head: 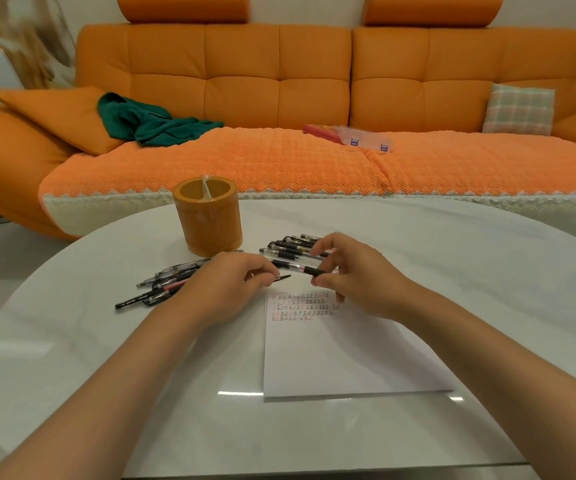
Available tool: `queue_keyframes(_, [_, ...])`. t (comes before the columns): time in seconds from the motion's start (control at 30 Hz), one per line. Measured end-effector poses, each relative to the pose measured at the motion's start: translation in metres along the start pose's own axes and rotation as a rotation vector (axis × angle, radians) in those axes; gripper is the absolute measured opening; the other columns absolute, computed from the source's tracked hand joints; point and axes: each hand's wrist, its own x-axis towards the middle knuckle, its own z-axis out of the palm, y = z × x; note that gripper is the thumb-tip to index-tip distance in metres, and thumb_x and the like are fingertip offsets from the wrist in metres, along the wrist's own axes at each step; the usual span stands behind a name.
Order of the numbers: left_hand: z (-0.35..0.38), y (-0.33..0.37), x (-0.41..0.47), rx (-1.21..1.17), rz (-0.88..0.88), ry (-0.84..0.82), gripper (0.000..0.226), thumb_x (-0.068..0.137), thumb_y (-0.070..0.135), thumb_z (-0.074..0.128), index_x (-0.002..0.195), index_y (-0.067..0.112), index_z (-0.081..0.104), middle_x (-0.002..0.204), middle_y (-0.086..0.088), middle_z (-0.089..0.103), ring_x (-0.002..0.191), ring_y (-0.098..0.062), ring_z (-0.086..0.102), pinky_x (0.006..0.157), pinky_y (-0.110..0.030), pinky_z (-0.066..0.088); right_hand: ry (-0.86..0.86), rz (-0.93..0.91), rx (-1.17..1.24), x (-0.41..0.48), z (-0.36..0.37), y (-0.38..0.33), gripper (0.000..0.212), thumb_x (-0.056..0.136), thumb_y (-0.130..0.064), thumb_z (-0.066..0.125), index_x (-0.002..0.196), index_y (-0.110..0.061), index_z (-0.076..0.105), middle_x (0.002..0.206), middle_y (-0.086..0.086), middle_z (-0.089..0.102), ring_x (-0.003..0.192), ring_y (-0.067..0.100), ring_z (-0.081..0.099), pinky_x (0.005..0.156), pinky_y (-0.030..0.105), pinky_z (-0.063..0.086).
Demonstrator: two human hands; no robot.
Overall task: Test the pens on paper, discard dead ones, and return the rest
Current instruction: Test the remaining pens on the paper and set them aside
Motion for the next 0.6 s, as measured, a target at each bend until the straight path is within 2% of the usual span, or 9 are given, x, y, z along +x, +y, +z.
queue_keyframes(0.1, [-0.001,0.003,0.001,-0.017,0.015,0.016,0.021,0.100,0.026,0.057,0.113,0.028,0.073,0.101,0.019,0.067,0.093,0.004,0.057,0.073,-0.015,0.042,0.026,-0.021,-0.169,0.003,0.003,0.002,0.015,0.091,-0.026,0.069,0.100,-0.038,0.068,0.084,-0.021,0.067,0.063,-0.013,0.053,0.063,0.023,0.039])
queue_keyframes(0.23, [-0.004,0.008,-0.001,-0.007,0.055,0.022,0.021,0.100,0.025,0.058,0.113,0.027,0.074,0.101,0.017,0.067,0.093,0.002,0.056,0.073,-0.016,0.041,0.051,-0.051,-0.251,0.002,0.004,0.000,0.015,0.094,-0.028,0.064,0.101,-0.040,0.070,0.085,-0.027,0.061,0.068,-0.018,0.049,0.059,0.021,0.031])
queue_keyframes(0.47, [-0.002,0.014,-0.004,0.014,0.063,-0.013,0.020,0.097,0.032,0.062,0.113,0.033,0.073,0.096,0.021,0.065,0.090,-0.002,0.057,0.075,-0.022,0.047,-0.001,-0.094,-0.230,0.001,0.005,-0.001,0.016,0.096,-0.025,0.063,0.102,-0.036,0.071,0.086,-0.020,0.063,0.064,-0.014,0.051,0.056,0.016,0.030])
queue_keyframes(0.6, [0.006,0.027,-0.007,-0.181,0.011,0.004,0.011,0.093,0.033,0.068,0.098,0.033,0.078,0.079,0.018,0.072,0.081,0.003,0.062,0.068,-0.016,0.045,-0.038,-0.143,-0.383,-0.003,0.009,-0.006,0.022,0.098,-0.030,0.049,0.102,-0.036,0.070,0.080,-0.011,0.068,0.066,0.004,0.057,0.059,0.030,0.044])
